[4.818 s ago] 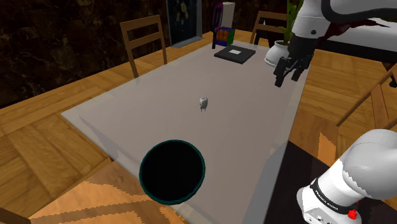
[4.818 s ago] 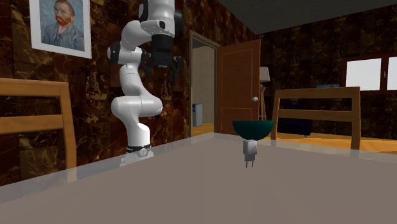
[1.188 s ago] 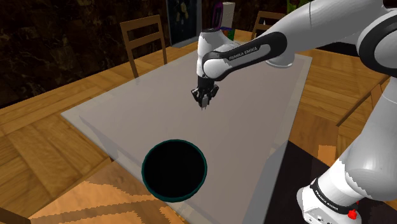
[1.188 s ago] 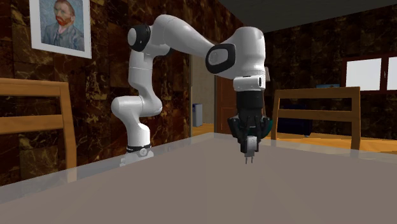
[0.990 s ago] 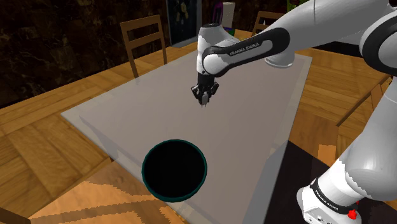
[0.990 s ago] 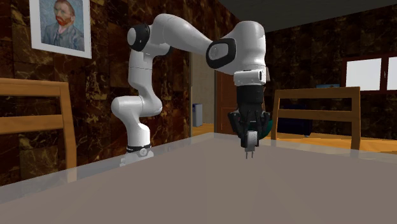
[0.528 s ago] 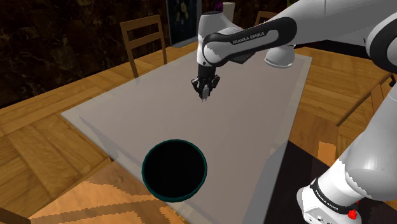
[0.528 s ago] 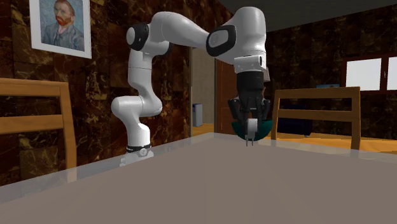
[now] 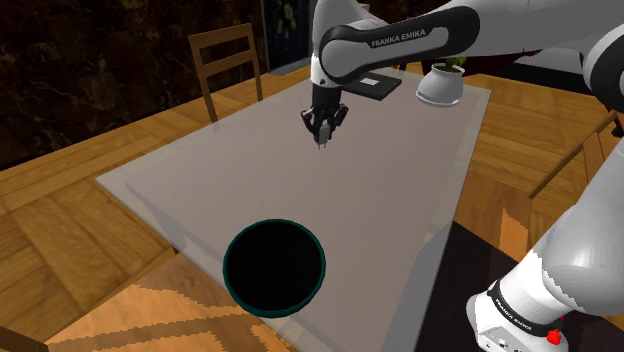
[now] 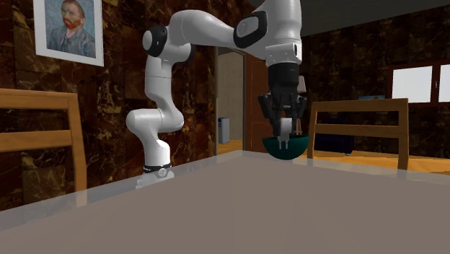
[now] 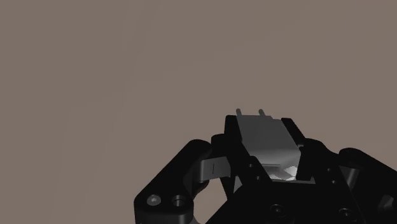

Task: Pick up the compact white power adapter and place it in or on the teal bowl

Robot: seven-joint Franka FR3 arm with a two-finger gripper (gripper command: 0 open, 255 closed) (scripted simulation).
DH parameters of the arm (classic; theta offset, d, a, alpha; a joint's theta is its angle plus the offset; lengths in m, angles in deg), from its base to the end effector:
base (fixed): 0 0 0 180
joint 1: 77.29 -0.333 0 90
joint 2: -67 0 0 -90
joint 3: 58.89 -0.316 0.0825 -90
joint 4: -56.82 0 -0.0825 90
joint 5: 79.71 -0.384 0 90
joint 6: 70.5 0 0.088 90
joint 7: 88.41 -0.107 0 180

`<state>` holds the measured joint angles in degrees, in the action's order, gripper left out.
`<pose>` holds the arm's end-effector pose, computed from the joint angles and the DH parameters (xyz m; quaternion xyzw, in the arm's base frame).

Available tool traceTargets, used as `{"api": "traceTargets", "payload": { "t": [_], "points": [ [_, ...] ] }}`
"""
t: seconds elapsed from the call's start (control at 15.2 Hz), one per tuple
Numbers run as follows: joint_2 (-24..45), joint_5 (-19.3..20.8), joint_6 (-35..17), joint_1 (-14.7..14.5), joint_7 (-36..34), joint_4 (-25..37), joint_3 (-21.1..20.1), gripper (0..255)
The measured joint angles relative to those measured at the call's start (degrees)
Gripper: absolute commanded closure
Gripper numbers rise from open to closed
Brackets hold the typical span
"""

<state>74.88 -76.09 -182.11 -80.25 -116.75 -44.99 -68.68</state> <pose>0.5926 0.1253 0.4802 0.9918 -0.1256 0.0230 0.0105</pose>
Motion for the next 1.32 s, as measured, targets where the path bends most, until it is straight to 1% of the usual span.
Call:
{"api": "traceTargets", "payload": {
  "t": [0.79,0.86,0.99,1.19,1.32],
  "points": [
    [-0.61,-0.26,8.76,-0.10,0.35,8.16,-0.11,255],
    [-1.00,-0.28,9.00,-0.42,-0.22,7.97,-0.36,255],
    [-2.92,-0.49,8.39,-1.33,-1.91,5.40,-1.14,255],
    [-4.27,-0.53,8.66,-3.31,-5.55,4.17,-2.87,255],
    [-6.22,-0.85,8.02,-4.35,-7.57,1.56,-3.84,255]
  ]
}}
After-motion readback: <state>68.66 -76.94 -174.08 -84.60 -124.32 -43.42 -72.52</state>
